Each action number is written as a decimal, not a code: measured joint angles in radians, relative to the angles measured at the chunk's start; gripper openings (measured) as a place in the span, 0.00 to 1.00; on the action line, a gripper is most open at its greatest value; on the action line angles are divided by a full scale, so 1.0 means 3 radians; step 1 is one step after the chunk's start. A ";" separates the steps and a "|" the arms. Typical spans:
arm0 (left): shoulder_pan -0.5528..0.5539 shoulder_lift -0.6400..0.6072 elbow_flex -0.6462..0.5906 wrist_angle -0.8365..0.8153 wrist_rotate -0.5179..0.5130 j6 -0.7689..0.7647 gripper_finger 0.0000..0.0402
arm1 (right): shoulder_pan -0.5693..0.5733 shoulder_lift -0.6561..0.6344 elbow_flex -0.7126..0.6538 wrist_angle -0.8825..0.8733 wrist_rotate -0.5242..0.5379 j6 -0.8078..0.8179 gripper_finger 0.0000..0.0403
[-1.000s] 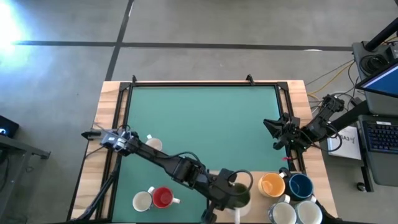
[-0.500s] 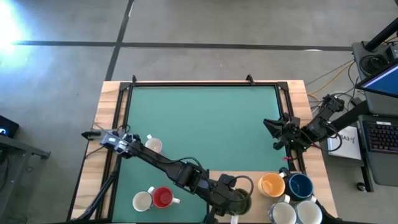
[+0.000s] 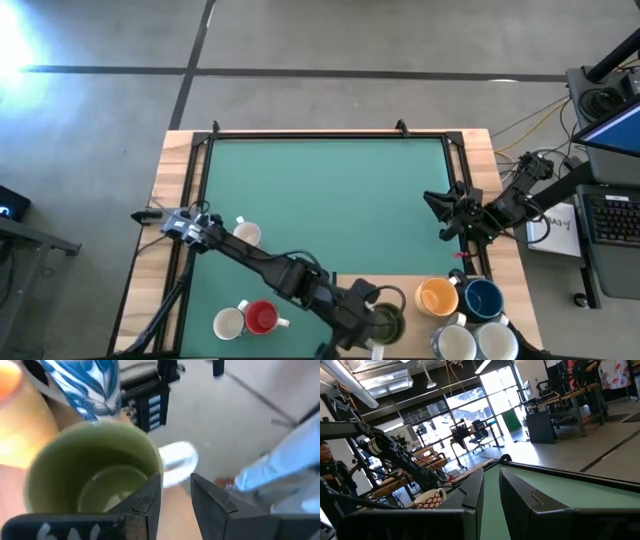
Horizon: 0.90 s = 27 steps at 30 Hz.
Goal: Place coffee mugs
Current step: Put the green mug on the shelf
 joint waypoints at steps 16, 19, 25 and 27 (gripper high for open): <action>0.0014 -0.0024 -0.0002 -0.0149 -0.0109 0.1201 0.25 | -0.0001 0.0000 0.0000 -0.0001 0.0000 0.0000 0.12; 0.0016 -0.0024 -0.0003 -0.0150 -0.0186 0.1384 0.25 | -0.0001 0.0000 0.0000 -0.0001 0.0000 0.0000 0.12; 0.0018 -0.0035 -0.0004 -0.0089 -0.0194 0.1472 0.25 | 0.0000 0.0000 -0.0001 0.0000 0.0000 0.0000 0.12; 0.0018 -0.0056 -0.0004 -0.0061 -0.0193 0.1476 0.25 | -0.0001 0.0000 0.0000 0.0000 0.0000 0.0000 0.12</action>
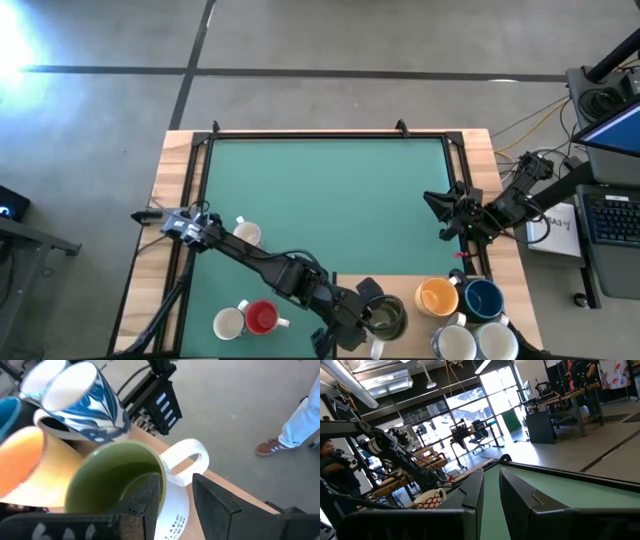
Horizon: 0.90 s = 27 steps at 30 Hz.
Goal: Place coffee mugs
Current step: Put the green mug on the shelf
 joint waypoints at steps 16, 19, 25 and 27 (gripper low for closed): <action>0.0089 -0.0038 -0.0039 -0.0227 -0.0251 0.0484 0.25 | 0.0000 0.0000 0.0000 0.0000 0.0000 0.0000 0.12; 0.0106 -0.0032 -0.0052 -0.0238 -0.0251 0.0485 0.25 | 0.0000 0.0000 0.0000 0.0000 0.0000 0.0000 0.12; 0.0123 -0.0032 -0.0056 -0.0251 -0.0250 0.0486 0.25 | 0.0001 0.0000 0.0000 0.0000 0.0000 0.0000 0.12; 0.0126 -0.0013 -0.0058 -0.0240 -0.0250 0.0525 0.25 | 0.0000 0.0000 0.0000 0.0000 0.0000 0.0000 0.12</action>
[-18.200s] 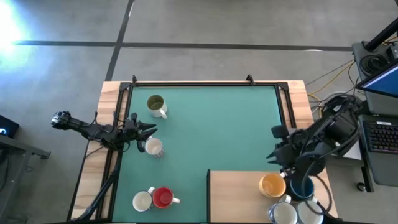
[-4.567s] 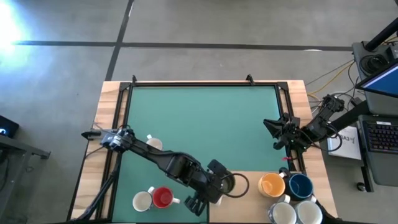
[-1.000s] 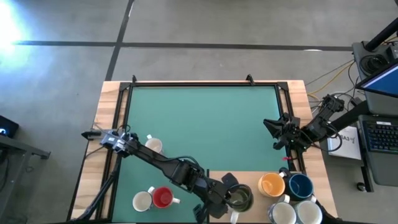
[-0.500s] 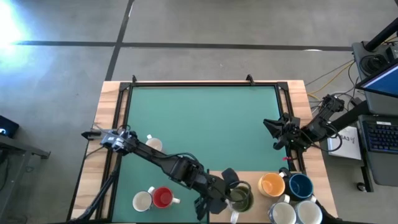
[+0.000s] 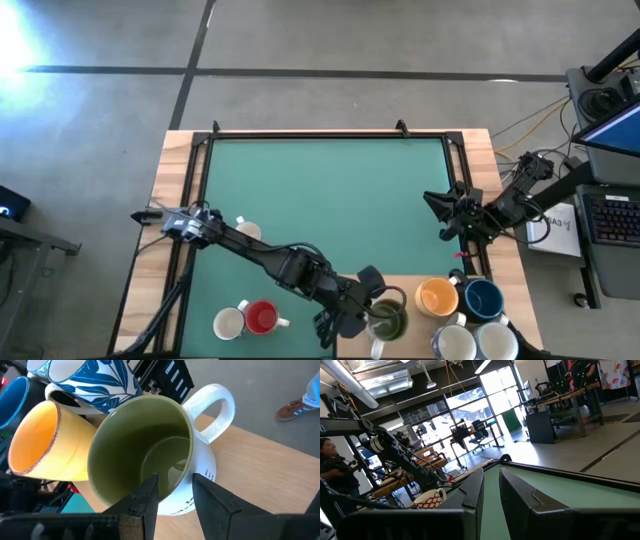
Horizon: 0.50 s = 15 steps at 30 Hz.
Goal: Place coffee mugs
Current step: Put the green mug on the shelf
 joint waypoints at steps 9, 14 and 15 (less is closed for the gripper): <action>-0.0001 0.0053 0.0000 0.0046 0.0008 0.0162 0.20 | 0.0000 0.0000 0.0000 -0.0001 0.0000 0.0000 0.12; -0.0016 0.0062 -0.0001 0.0054 -0.0001 0.0283 0.19 | 0.0001 0.0000 0.0000 -0.0001 0.0000 0.0000 0.12; -0.0017 0.0064 -0.0002 0.0077 -0.0001 0.0285 0.19 | 0.0001 0.0000 0.0000 -0.0001 0.0000 0.0000 0.12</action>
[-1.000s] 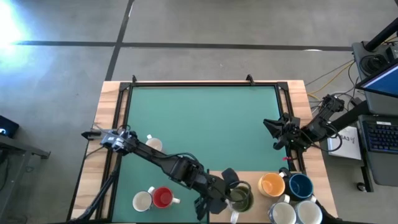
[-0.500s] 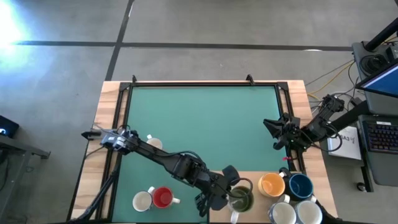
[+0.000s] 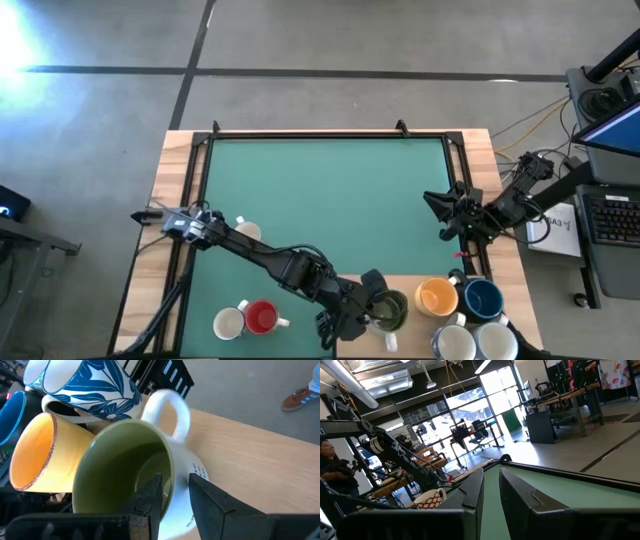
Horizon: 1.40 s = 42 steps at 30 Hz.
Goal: Place coffee mugs
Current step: Put the green mug on the shelf
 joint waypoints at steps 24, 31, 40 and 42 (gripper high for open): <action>-0.0182 0.0024 0.0013 0.0270 0.0126 -0.0013 0.19 | 0.0000 0.0000 0.0000 0.0001 0.0000 0.0000 0.12; -0.0197 0.0024 0.0037 0.0474 0.0121 -0.0013 0.19 | -0.0001 0.0000 0.0000 0.0000 0.0000 0.0000 0.12; -0.0175 -0.0180 0.0060 0.0273 -0.0402 -0.0092 0.19 | 0.0000 0.0000 0.0000 0.0001 0.0000 0.0000 0.12; -0.0137 -0.0242 0.0060 0.0132 -0.0474 -0.0206 0.19 | 0.0000 0.0000 0.0000 -0.0001 0.0000 0.0000 0.12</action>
